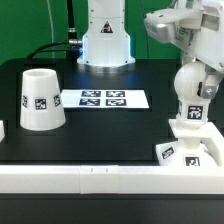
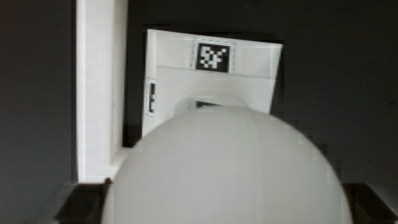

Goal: Assemble lamp

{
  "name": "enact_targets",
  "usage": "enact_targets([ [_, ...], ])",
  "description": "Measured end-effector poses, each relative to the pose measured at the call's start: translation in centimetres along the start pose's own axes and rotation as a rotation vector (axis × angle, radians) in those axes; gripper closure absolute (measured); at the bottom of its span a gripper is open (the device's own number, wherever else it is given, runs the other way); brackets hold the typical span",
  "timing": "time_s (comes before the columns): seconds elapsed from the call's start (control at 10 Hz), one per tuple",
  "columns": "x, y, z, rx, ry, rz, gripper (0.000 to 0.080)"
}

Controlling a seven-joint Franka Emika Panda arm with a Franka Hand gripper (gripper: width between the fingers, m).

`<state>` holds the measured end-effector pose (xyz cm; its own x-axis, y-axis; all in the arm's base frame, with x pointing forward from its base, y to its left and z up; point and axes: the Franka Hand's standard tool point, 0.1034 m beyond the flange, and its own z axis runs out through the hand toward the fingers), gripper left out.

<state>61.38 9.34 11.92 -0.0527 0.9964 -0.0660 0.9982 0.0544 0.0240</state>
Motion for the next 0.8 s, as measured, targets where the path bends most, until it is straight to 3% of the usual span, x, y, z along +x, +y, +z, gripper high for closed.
enact_targets([
  [0.8, 0.17, -0.15, 0.1, 0.013, 0.014, 0.755, 0.022],
])
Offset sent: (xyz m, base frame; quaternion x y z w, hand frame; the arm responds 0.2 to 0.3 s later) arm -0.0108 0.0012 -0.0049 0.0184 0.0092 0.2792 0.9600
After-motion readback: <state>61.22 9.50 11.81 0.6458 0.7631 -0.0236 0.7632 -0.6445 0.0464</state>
